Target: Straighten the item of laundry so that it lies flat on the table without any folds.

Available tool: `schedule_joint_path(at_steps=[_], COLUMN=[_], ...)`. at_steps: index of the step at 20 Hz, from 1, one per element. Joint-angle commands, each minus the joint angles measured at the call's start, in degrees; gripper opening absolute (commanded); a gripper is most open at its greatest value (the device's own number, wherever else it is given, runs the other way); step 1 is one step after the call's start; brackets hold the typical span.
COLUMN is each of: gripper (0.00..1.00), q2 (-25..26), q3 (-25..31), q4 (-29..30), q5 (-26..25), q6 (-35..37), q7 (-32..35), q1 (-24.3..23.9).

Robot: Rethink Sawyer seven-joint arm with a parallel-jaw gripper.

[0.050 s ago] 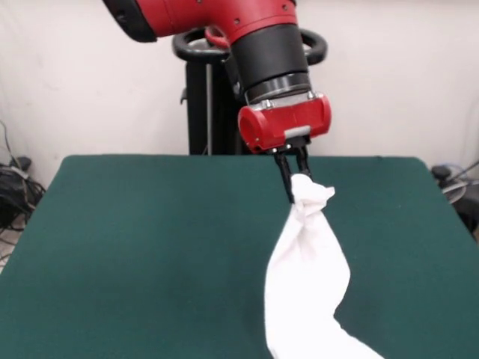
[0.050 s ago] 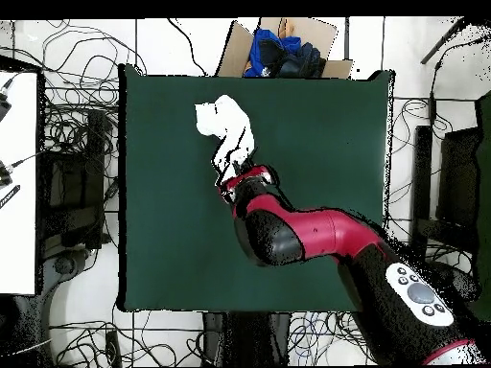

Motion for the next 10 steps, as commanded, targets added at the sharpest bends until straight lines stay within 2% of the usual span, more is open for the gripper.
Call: schedule_joint_path(at_steps=[1,7,10], gripper=[0.0,0.0,0.0], q2=[0.68,1.5,2.98], q3=[-7.54,-9.63,-9.95], q4=[0.14,-1.68,-2.04], q5=[-4.73,-5.16,-6.95], q6=[9.59,11.95,12.04], q7=[2.5,1.92,0.99], q1=[2.56,4.14,3.63])
